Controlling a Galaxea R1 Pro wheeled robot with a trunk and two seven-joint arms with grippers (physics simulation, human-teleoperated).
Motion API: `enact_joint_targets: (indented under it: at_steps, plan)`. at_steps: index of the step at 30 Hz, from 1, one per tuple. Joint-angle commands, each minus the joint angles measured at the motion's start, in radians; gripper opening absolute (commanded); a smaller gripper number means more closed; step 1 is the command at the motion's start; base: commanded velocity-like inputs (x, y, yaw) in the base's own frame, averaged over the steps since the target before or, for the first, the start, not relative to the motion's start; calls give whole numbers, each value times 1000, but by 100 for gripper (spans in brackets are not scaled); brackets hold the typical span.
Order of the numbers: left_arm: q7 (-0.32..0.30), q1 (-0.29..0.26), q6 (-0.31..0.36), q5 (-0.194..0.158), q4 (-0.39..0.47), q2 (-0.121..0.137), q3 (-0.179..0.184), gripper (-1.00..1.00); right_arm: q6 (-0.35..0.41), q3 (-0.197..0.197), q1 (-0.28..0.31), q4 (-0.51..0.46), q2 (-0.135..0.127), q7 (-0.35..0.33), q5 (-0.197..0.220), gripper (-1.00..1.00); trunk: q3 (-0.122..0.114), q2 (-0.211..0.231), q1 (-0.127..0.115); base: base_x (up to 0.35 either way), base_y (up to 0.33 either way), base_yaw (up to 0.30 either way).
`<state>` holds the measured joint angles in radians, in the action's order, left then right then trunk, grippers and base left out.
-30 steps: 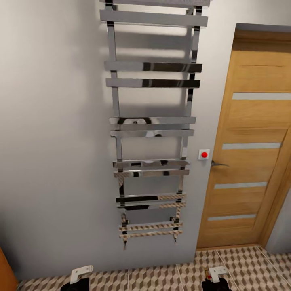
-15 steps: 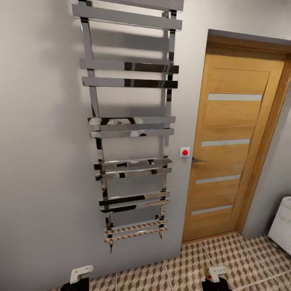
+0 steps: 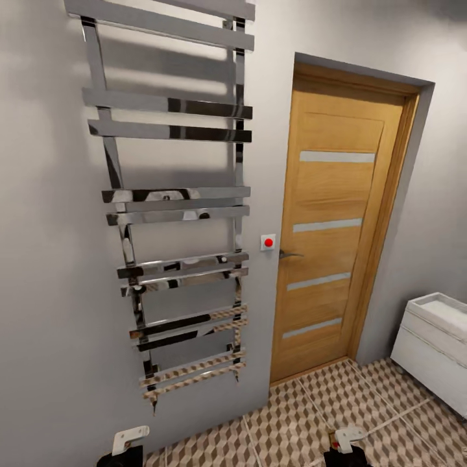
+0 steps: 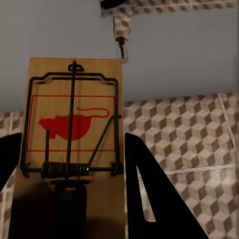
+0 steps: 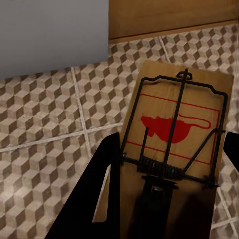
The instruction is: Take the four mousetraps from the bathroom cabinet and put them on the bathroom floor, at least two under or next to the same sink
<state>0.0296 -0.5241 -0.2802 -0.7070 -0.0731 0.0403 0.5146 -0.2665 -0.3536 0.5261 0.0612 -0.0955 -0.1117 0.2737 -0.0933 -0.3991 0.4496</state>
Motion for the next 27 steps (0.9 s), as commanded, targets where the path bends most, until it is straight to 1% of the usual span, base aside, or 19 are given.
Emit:
enact_joint_targets:
  at_steps: [1,27]
  plan:
    - [6,0,-4,4,-2,0,5,-100,-7,-5,2,5,0,-11,13,-100,0,-1,0,0,0,-277]
    - [6,0,-4,6,-2,1,5,-100,-7,-5,2,5,0,-11,13,-100,0,-1,0,0,0,-277]
